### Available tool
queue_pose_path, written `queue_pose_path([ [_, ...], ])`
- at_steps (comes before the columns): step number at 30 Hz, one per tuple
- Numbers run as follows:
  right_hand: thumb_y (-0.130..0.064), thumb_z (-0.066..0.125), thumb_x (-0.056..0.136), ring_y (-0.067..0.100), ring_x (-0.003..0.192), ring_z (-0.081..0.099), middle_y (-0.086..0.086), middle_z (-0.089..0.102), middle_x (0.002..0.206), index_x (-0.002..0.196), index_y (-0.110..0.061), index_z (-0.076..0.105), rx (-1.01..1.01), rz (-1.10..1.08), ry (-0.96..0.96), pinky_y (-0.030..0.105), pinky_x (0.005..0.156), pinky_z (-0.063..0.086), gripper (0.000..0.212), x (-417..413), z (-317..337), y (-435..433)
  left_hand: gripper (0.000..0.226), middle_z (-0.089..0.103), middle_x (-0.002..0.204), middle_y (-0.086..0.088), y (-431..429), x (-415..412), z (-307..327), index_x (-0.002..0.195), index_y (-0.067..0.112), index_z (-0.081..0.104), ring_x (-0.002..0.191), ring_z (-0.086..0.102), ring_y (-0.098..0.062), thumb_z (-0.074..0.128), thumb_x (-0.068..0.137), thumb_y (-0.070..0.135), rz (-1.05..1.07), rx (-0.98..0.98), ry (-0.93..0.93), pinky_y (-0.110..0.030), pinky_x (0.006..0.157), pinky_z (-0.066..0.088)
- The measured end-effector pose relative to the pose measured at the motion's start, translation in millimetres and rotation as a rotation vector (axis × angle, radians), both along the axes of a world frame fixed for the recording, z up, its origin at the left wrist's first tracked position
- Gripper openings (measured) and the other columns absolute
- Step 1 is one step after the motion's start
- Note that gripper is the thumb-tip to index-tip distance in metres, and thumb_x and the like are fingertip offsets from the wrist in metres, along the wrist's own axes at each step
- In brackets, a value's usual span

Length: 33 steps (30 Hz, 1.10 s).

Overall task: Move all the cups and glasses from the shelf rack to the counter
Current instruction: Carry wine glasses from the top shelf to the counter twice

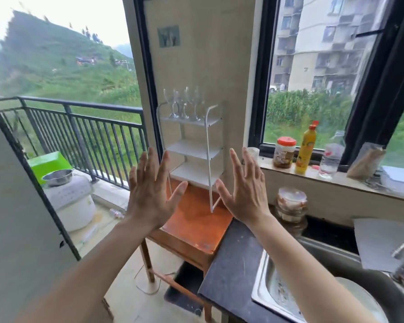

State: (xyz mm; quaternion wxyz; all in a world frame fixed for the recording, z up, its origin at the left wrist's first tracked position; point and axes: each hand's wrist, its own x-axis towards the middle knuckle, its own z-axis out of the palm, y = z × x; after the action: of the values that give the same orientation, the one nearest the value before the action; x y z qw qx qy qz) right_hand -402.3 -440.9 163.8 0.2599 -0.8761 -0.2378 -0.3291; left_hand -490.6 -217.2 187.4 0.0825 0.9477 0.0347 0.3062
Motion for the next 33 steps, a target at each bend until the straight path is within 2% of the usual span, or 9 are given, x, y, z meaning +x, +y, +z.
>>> queue_pose_path([
  [11, -0.04, 0.058, 0.099, 0.034, 0.151, 0.026, 0.02, 0.022, 0.165, 0.163, -0.018, 0.012, 0.096, 0.116, 0.098, 0.045, 0.116, 0.034, 0.082, 177, 35, 119, 0.088, 0.004, 0.168, -0.008, 111, 194, 19, 0.159, 0.025, 0.0, 0.154, 0.001, -0.023, 0.032, 0.09, 0.07, -0.049, -0.295, -0.042, -0.048, 0.123, 0.009],
  [16, -0.027, 0.064, 0.097, 0.028, 0.144, 0.034, 0.015, 0.033, 0.16, 0.161, -0.012, 0.013, 0.188, 0.084, 0.061, 0.023, 0.112, 0.023, 0.084, 255, 58, 166, 0.086, 0.011, 0.167, -0.008, 155, 317, 24, 0.159, 0.02, 0.002, 0.153, 0.009, -0.024, 0.048, 0.096, 0.054, -0.214, -0.463, -0.085, -0.038, 0.12, 0.01],
  [18, -0.024, 0.066, 0.095, 0.029, 0.135, 0.044, 0.016, 0.038, 0.154, 0.161, -0.013, 0.014, 0.273, 0.059, 0.062, 0.028, 0.109, 0.034, 0.085, 285, 68, 187, 0.087, 0.015, 0.166, -0.008, 170, 365, 32, 0.159, 0.021, 0.001, 0.151, 0.014, -0.025, 0.052, 0.095, 0.049, -0.282, -0.506, -0.084, -0.038, 0.118, 0.014],
  [20, -0.027, 0.067, 0.095, 0.026, 0.131, 0.049, 0.013, 0.038, 0.153, 0.162, -0.022, 0.011, 0.376, 0.027, 0.11, 0.044, 0.109, 0.045, 0.087, 312, 77, 209, 0.088, 0.018, 0.164, -0.008, 181, 406, 42, 0.159, 0.02, 0.002, 0.15, 0.018, -0.025, 0.055, 0.094, 0.048, -0.34, -0.546, -0.075, -0.037, 0.116, 0.017],
  [23, -0.033, 0.068, 0.093, 0.021, 0.133, 0.049, 0.007, 0.038, 0.154, 0.161, -0.031, 0.01, 0.475, -0.033, 0.165, 0.049, 0.111, 0.043, 0.09, 351, 87, 238, 0.089, 0.02, 0.163, -0.007, 193, 457, 54, 0.159, 0.02, 0.003, 0.15, 0.02, -0.023, 0.057, 0.093, 0.049, -0.394, -0.667, -0.036, -0.041, 0.118, 0.021],
  [26, -0.039, 0.068, 0.091, 0.017, 0.146, 0.034, 0.003, 0.029, 0.163, 0.162, -0.031, 0.007, 0.524, -0.087, 0.187, 0.039, 0.119, 0.033, 0.094, 392, 91, 260, 0.095, 0.018, 0.163, -0.008, 202, 499, 60, 0.159, 0.023, -0.002, 0.149, 0.019, -0.022, 0.06, 0.092, 0.049, -0.388, -0.798, -0.028, -0.036, 0.114, 0.019],
  [30, -0.05, 0.068, 0.09, 0.015, 0.151, 0.024, 0.005, 0.017, 0.167, 0.161, -0.033, -0.001, 0.594, -0.134, 0.242, 0.024, 0.113, 0.02, 0.101, 428, 91, 273, 0.102, 0.014, 0.161, -0.007, 207, 533, 60, 0.156, 0.033, -0.011, 0.147, 0.022, -0.025, 0.064, 0.089, 0.048, -0.368, -0.838, -0.076, -0.032, 0.103, 0.022],
  [32, -0.047, 0.069, 0.091, -0.007, 0.145, 0.018, 0.003, 0.013, 0.169, 0.162, -0.031, -0.003, 0.63, -0.129, 0.237, 0.008, 0.113, 0.016, 0.103, 441, 91, 276, 0.102, 0.014, 0.162, -0.007, 209, 544, 59, 0.156, 0.035, -0.011, 0.147, 0.023, -0.024, 0.065, 0.089, 0.047, -0.377, -0.852, -0.072, -0.031, 0.102, 0.022],
  [33, -0.045, 0.07, 0.092, -0.02, 0.136, 0.014, 0.001, 0.01, 0.169, 0.162, -0.029, -0.003, 0.638, -0.124, 0.231, -0.005, 0.104, 0.011, 0.103, 446, 91, 277, 0.102, 0.015, 0.162, -0.008, 209, 549, 59, 0.156, 0.034, -0.011, 0.148, 0.023, -0.023, 0.065, 0.09, 0.046, -0.393, -0.873, -0.063, -0.032, 0.106, 0.024],
])
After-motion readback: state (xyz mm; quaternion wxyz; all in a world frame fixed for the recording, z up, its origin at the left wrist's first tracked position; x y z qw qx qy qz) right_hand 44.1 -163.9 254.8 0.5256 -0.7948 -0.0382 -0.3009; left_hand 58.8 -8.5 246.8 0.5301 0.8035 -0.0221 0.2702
